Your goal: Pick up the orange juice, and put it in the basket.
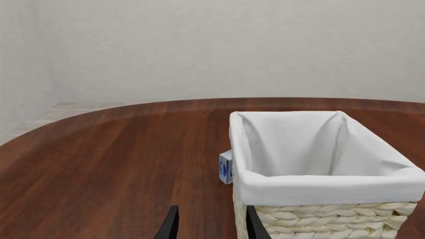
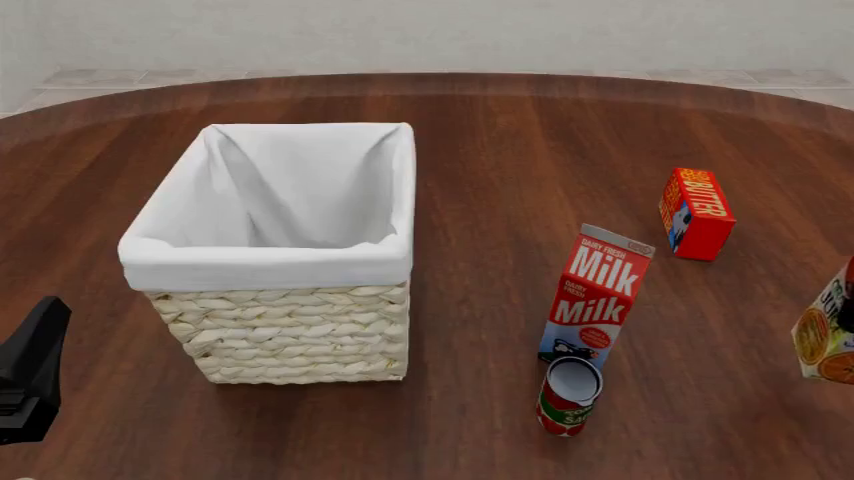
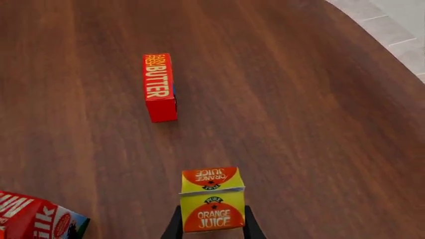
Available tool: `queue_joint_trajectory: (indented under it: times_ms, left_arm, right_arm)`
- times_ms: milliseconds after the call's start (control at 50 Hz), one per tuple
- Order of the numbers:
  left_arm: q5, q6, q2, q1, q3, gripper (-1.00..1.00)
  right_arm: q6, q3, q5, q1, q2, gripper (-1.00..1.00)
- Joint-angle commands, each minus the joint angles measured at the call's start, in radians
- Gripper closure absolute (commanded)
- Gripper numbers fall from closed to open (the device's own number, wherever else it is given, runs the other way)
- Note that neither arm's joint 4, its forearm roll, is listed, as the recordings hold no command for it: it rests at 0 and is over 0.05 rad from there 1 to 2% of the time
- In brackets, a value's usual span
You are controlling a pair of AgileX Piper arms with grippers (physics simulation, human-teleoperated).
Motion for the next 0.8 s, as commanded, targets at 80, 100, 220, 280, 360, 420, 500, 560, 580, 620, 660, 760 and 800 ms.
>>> queue_joint_trajectory:
  times_ms: [80,100,220,280,360,420,500,560,580,620,660,760,800]
  left_arm:
    - [0.0,0.0,0.0,0.0,0.0,-1.0]
    - [0.0,0.0,0.0,0.0,0.0,-1.0]
    - [0.0,0.0,0.0,0.0,0.0,-1.0]
    - [0.0,0.0,0.0,0.0,0.0,-1.0]
    - [0.0,0.0,0.0,0.0,0.0,-1.0]
    - [0.0,0.0,0.0,0.0,0.0,-1.0]
    - [0.0,0.0,0.0,0.0,0.0,-1.0]
    - [0.0,0.0,0.0,0.0,0.0,-1.0]
    - [0.0,0.0,0.0,0.0,0.0,-1.0]
    - [0.0,0.0,0.0,0.0,0.0,-1.0]
    - [0.0,0.0,0.0,0.0,0.0,-1.0]
    - [0.0,0.0,0.0,0.0,0.0,-1.0]
    - [0.0,0.0,0.0,0.0,0.0,-1.0]
  right_arm:
    - [0.02,-0.111,0.116,0.039,-0.072,1.0]
    - [0.02,-0.111,0.116,0.039,-0.072,1.0]
    - [0.016,-0.166,0.145,0.059,-0.077,1.0]
    - [0.012,-0.2,0.169,0.07,-0.083,1.0]
    - [0.012,-0.232,0.188,0.087,-0.087,1.0]
    - [0.009,-0.254,0.199,0.098,-0.086,1.0]
    - [0.005,-0.292,0.22,0.117,-0.088,1.0]
    - [0.001,-0.324,0.231,0.132,-0.083,1.0]
    - [-0.003,-0.333,0.233,0.137,-0.08,1.0]
    - [-0.005,-0.342,0.234,0.144,-0.075,1.0]
    - [-0.012,-0.357,0.238,0.157,-0.072,1.0]
    - [-0.02,-0.405,0.252,0.186,-0.058,1.0]
    - [-0.026,-0.432,0.26,0.206,-0.051,1.0]
